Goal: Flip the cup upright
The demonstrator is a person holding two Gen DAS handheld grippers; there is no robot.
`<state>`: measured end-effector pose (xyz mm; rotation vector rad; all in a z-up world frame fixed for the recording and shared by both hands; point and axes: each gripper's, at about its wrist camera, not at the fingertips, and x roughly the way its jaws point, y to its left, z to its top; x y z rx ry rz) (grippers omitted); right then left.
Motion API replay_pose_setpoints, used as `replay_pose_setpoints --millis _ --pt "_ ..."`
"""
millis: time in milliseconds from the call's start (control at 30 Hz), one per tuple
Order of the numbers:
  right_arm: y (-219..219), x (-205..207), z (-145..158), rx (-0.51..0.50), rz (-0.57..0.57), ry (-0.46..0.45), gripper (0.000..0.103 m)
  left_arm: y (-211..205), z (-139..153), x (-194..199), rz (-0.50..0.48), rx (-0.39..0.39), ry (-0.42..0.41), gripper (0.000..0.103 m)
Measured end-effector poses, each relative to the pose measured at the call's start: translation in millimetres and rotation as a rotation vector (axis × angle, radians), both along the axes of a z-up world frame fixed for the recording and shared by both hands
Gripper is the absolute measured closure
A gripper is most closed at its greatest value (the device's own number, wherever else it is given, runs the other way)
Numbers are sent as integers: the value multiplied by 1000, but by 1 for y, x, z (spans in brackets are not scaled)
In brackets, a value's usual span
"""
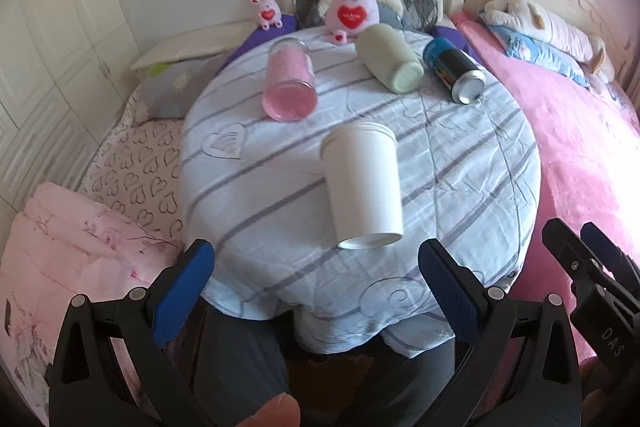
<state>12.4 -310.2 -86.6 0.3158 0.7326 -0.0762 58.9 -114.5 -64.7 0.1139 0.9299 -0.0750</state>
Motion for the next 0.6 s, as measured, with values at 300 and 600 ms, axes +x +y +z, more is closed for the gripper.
replay_pose_setpoints --millis 300,600 --pt "-28 18 -15 28 -15 34 19 -20 -25 43 43 -44 81 0" --pt "-37 40 -29 43 -10 75 19 -19 -56 79 96 -57 167 0"
